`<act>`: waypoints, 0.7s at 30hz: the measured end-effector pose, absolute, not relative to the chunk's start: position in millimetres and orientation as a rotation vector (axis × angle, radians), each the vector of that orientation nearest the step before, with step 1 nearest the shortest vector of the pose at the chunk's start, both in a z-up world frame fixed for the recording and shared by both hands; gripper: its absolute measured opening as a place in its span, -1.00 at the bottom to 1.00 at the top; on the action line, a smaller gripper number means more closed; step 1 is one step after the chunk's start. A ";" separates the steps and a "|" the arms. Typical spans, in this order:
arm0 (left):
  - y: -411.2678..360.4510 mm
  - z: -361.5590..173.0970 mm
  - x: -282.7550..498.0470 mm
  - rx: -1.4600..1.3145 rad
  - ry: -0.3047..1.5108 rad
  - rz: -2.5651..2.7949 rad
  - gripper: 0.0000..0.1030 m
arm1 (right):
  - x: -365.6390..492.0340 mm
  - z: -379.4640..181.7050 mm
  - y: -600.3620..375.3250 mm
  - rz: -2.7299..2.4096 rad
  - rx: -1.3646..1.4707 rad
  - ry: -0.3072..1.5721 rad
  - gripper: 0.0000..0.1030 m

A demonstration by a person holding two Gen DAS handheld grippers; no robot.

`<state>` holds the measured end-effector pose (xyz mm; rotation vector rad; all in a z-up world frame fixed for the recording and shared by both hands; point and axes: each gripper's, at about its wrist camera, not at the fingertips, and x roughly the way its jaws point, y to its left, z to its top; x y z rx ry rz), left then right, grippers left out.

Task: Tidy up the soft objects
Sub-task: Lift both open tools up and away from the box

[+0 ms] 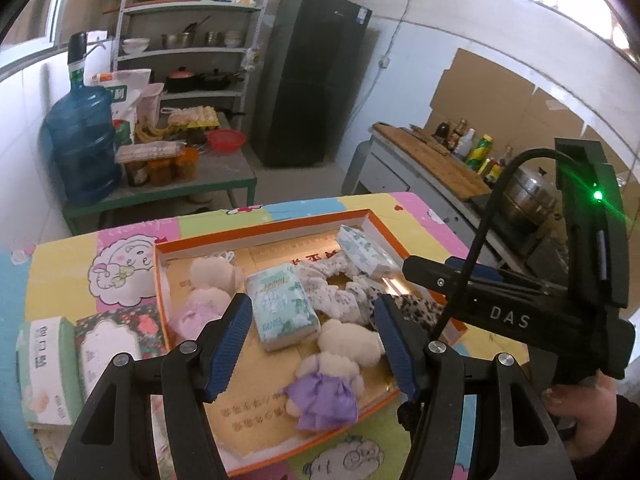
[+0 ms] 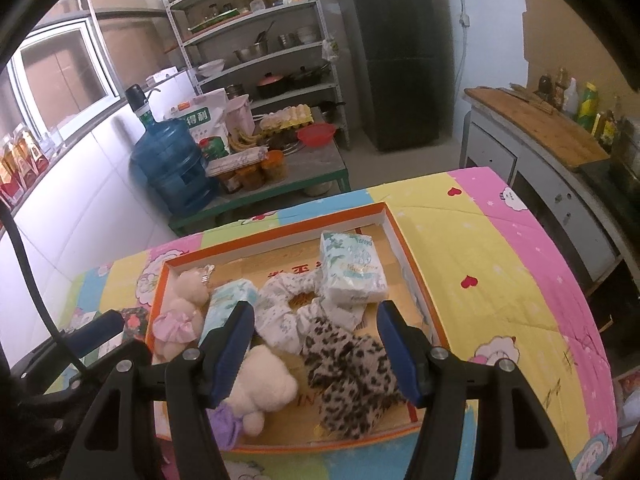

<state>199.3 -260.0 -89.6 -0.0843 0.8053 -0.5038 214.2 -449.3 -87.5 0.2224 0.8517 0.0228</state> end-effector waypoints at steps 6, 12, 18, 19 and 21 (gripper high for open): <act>-237.1 -77.8 177.8 -0.081 0.778 -0.531 0.27 | 193.9 -77.1 -432.2 0.001 0.215 0.836 0.23; -210.4 -70.4 160.5 -0.070 0.758 -0.536 0.27 | 173.1 -68.7 -408.4 -0.012 0.207 0.824 0.23; -183.4 -66.6 145.7 -0.065 0.751 -0.539 0.27 | 153.2 -61.8 -384.3 -0.014 0.197 0.813 0.23; -177.8 -65.7 141.8 -0.065 0.747 -0.541 0.27 | 148.4 -60.0 -378.8 -0.014 0.194 0.809 0.23; -170.6 -65.1 136.1 -0.063 0.742 -0.544 0.27 | 140.5 -57.0 -370.8 -0.016 0.189 0.803 0.23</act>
